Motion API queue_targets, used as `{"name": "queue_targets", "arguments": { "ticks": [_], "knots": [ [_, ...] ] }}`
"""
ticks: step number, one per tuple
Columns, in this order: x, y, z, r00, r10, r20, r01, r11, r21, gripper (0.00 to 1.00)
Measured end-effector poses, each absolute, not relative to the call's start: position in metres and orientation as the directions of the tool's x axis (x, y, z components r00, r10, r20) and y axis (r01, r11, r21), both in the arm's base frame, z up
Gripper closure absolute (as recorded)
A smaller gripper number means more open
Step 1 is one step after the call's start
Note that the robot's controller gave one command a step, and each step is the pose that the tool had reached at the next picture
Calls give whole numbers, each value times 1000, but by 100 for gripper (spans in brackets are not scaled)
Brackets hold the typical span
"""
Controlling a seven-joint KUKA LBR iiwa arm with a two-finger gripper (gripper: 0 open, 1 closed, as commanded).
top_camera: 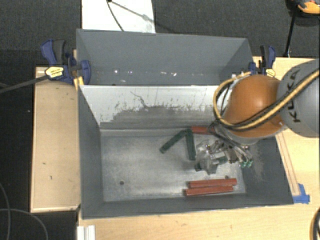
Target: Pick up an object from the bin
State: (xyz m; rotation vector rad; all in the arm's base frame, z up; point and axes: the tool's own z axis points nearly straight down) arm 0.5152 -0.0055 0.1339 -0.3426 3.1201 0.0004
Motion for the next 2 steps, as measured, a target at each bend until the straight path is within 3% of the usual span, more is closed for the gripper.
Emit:
{"name": "queue_targets", "arguments": {
  "ticks": [2],
  "knots": [
    [515,-5,152,-977,-213,-4,-213,977,-1,100]
  ]
}}
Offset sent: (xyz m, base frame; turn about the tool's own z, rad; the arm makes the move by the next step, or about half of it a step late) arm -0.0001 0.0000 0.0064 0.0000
